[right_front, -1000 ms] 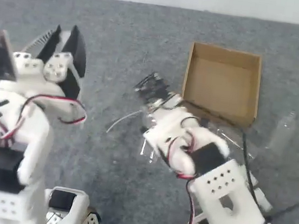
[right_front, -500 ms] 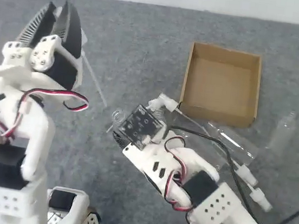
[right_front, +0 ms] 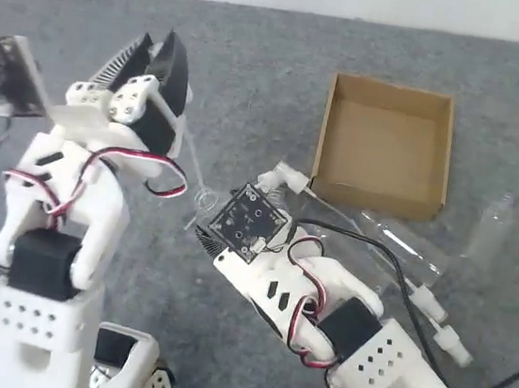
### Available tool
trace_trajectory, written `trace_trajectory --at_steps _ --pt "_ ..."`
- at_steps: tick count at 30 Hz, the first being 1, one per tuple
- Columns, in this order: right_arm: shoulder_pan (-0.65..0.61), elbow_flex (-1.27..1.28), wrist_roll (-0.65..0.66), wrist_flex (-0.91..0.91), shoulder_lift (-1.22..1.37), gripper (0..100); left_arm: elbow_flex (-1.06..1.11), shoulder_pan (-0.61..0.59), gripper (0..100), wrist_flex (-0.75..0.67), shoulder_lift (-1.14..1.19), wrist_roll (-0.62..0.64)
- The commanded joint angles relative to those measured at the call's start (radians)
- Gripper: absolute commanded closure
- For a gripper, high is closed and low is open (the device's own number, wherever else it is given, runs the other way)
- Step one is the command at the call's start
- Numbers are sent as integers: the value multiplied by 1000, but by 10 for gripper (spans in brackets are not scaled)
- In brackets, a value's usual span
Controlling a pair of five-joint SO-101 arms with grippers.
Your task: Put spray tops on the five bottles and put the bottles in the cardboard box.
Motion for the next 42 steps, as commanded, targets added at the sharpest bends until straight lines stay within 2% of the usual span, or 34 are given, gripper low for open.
trace_trajectory --at_steps 1,5,11,15,21,29,35,42 --pt "-5 -9 -40 -33 -44 993 35 12 989 41 0 -2" --pt "38 -9 -83 -39 -47 993 70 14 989 123 0 -6" --pt "73 -9 -89 -81 -38 993 97 87 989 238 -2 -146" --pt "71 -6 -89 -79 -38 993 111 135 989 255 -2 -147" --pt "76 20 -89 -81 -44 993 104 138 988 308 -2 -152" --pt "76 25 -89 -99 -38 993 97 132 982 324 -18 -153" --pt "76 38 -87 -108 -39 993 96 130 866 330 -118 -250" --pt "76 38 -87 -105 -39 993 91 80 863 311 -155 -259"
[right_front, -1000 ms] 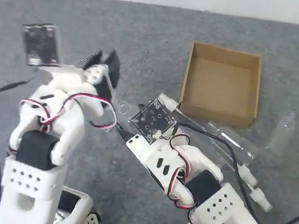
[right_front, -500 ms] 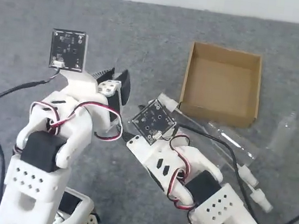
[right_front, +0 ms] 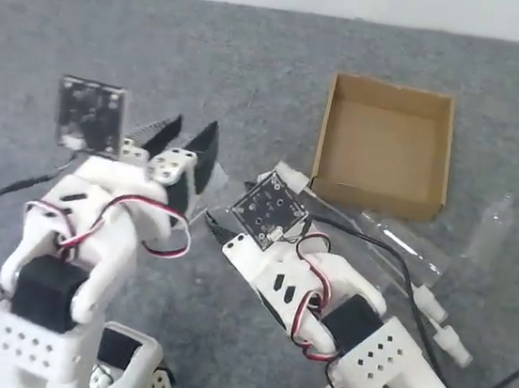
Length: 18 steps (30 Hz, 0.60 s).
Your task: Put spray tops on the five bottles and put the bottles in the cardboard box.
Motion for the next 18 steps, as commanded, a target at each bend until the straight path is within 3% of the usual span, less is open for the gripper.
trace_trajectory --at_steps 1,9,18 --pt "13 -14 -12 -24 -39 993 -24 -29 863 -25 -11 -14" --pt "56 -14 -12 -19 -48 993 -19 -160 863 -110 129 -14" --pt "61 -14 -12 -18 -48 993 50 -54 863 -32 95 -69"
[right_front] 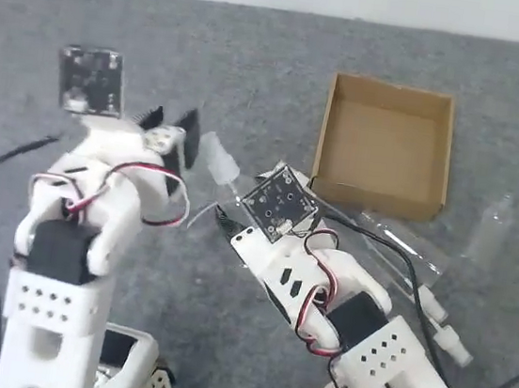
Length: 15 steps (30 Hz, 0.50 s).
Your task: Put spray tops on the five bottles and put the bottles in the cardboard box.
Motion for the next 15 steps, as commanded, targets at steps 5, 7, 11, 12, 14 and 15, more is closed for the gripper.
trace_trajectory --at_steps 5,7,11,12,14,15 --pt "15 -14 -12 -18 -48 993 116 72 863 5 -161 -72" --pt "15 -14 -12 -18 -48 993 117 68 863 5 -204 -72" --pt "19 -14 -8 -16 -47 993 99 68 861 6 -290 -74" --pt "31 -15 -9 -16 -45 993 101 68 859 5 -311 -74" --pt "68 -21 -9 -16 -39 993 114 68 859 11 -342 -72" --pt "94 -23 -11 -18 -39 993 137 68 859 5 -361 -72"
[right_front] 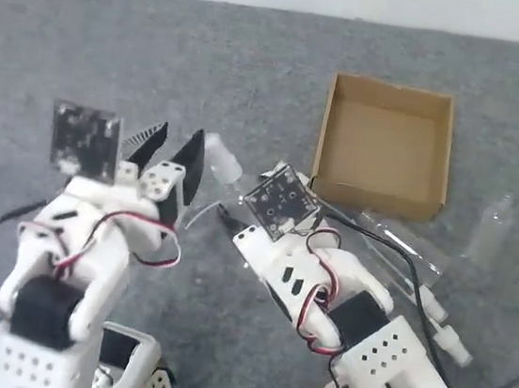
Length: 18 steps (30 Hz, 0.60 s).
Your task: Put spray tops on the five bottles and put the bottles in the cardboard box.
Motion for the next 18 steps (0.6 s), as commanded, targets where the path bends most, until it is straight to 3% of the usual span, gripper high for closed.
trace_trajectory --at_steps 1,7,13,18 --pt "84 -32 -11 -16 -38 993 42 8 859 -8 -91 -6" --pt "189 -114 -11 -16 -18 994 209 14 859 -72 -170 -6" --pt "246 -288 -12 -12 196 994 338 15 859 -132 -256 -6" --pt "243 -519 -109 124 355 994 466 34 858 -184 -304 -38"
